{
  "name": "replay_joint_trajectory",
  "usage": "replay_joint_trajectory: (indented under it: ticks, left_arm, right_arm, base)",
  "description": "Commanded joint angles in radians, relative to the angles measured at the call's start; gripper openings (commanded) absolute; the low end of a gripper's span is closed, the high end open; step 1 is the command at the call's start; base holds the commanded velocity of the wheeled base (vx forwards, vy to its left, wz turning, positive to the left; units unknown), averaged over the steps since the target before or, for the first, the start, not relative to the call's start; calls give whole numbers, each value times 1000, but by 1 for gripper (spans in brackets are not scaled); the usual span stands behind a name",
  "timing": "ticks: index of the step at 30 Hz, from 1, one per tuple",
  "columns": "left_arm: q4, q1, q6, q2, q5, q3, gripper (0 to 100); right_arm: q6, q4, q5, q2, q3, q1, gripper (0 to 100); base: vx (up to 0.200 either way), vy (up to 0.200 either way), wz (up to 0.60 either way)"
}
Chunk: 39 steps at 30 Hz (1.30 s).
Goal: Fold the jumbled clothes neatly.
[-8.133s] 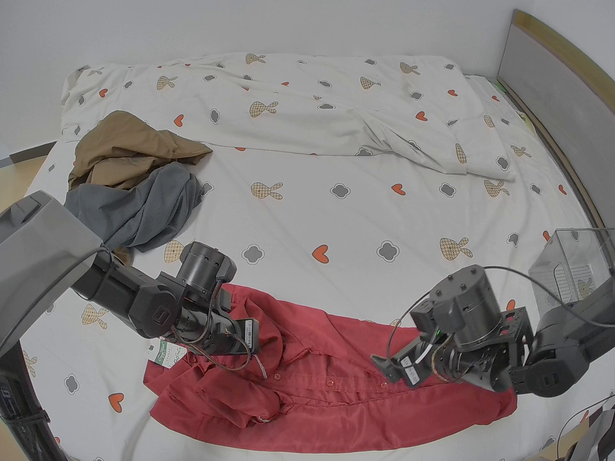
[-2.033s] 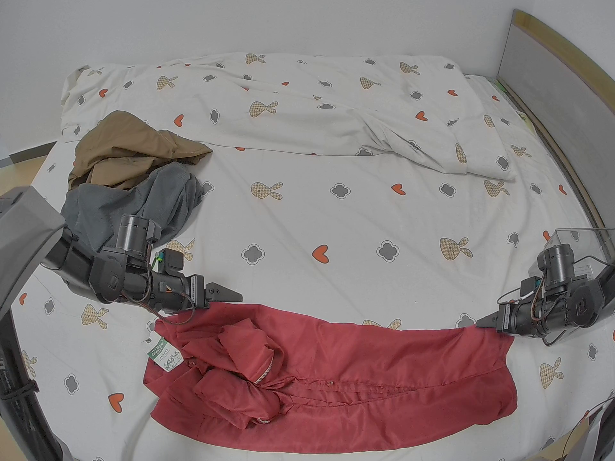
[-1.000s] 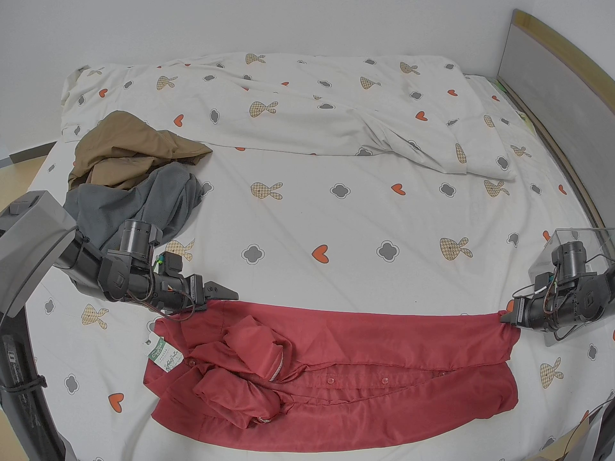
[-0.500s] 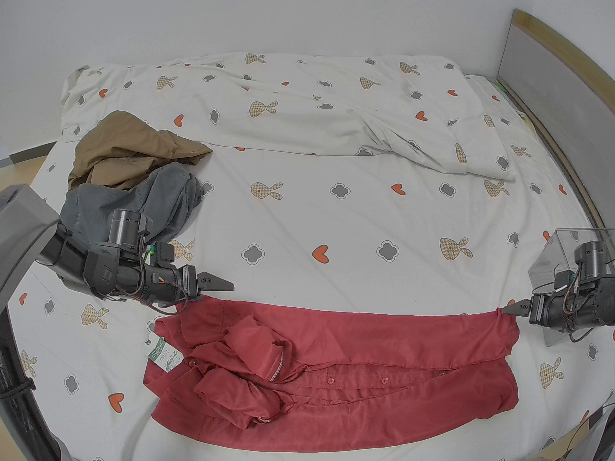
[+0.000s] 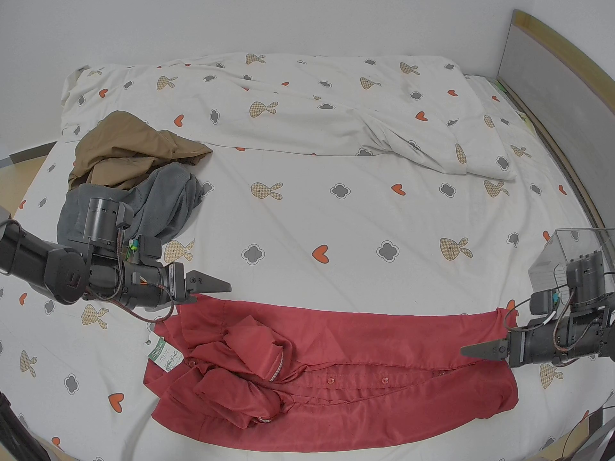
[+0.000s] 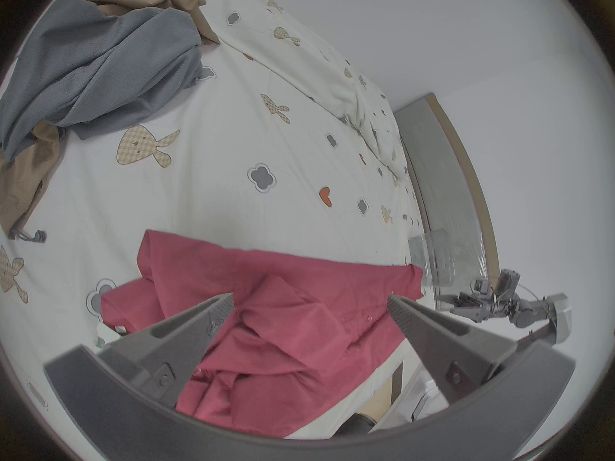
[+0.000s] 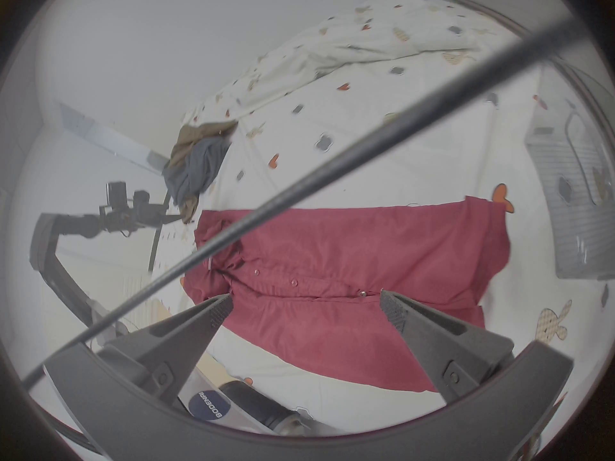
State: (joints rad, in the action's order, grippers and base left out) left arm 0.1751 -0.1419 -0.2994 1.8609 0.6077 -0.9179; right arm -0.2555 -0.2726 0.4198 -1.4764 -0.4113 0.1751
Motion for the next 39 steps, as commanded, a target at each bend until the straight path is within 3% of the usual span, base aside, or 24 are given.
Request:
replay_joint_trajectory:
  ticks: [1,5,9,13,20,39]
  left_arm:
    - [-37,-70,52,-98,-11,99,100]
    - [-100,-79,52,-123,-75,96,100]
    - [-141,-79,52,-140,-120,91,100]
    - [-138,-81,54,-161,-118,117,100]
    - [-135,-87,55,-204,-117,137,100]
    - [-135,-85,57,-200,-117,143,100]
  right_arm:
    - [22,18,-138,-231,-96,238,100]
    - [55,16,-273,-351,-167,385,100]
    - [117,15,-314,-433,-221,480,100]
    - [211,13,-315,-504,-291,497,100]
    - [274,13,-308,-565,-337,497,100]
    - [309,18,-305,-621,-350,572,100]
  base:
    - [0,0,0]
    - [0,0,0]
    - [0,0,0]
    - [0,0,0]
    - [0,0,0]
    - [0,0,0]
